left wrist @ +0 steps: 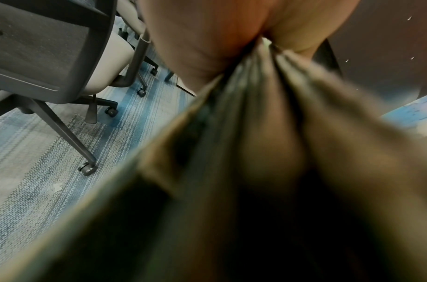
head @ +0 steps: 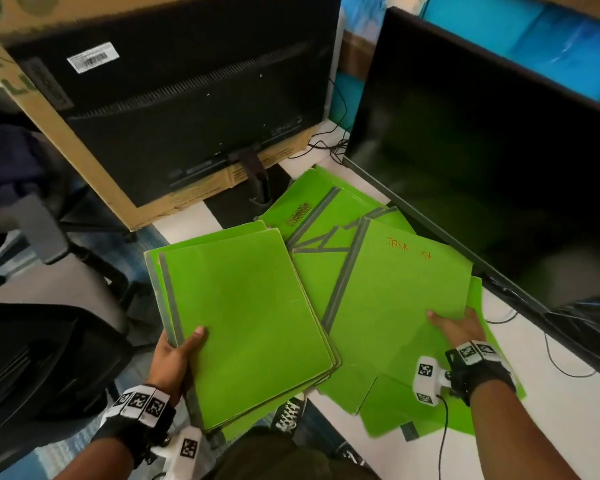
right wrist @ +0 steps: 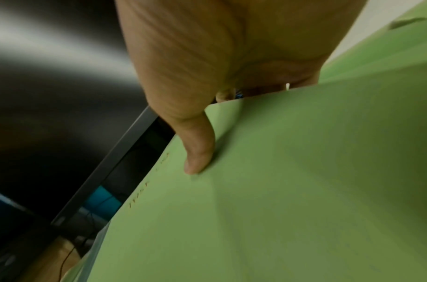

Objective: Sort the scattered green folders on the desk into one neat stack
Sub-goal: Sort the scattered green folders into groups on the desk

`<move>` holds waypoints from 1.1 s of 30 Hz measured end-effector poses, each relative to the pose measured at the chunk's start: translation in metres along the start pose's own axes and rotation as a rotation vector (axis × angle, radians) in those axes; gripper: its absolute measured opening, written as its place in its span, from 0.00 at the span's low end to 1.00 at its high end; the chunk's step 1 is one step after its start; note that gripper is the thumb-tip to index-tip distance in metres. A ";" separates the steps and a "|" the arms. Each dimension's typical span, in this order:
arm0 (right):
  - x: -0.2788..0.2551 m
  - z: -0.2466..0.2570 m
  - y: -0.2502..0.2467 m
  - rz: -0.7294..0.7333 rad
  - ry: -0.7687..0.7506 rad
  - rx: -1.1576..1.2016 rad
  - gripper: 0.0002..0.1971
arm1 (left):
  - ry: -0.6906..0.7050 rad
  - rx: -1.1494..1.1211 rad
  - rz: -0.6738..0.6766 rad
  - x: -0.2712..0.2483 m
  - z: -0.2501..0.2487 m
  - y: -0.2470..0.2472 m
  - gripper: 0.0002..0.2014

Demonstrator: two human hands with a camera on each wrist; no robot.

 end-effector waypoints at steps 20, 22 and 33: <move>-0.040 -0.150 -0.139 -0.038 -0.007 -0.183 0.30 | 0.046 0.128 0.139 0.029 -0.039 0.020 0.20; -0.039 -0.142 -0.152 -0.094 -0.006 -0.258 0.29 | 0.052 0.155 0.168 0.020 -0.053 0.035 0.15; -0.060 -0.211 -0.155 -0.155 0.162 0.121 0.21 | 0.072 0.053 0.148 0.116 -0.059 -0.064 0.18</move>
Point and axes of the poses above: each hand's wrist, its own x-axis towards the middle knuckle, its own y-axis out of the palm, z = x × y, the point moved 5 cm from there along x, towards the middle knuckle, and after that the axes turned 8 degrees about z, right-handed, at the moved point
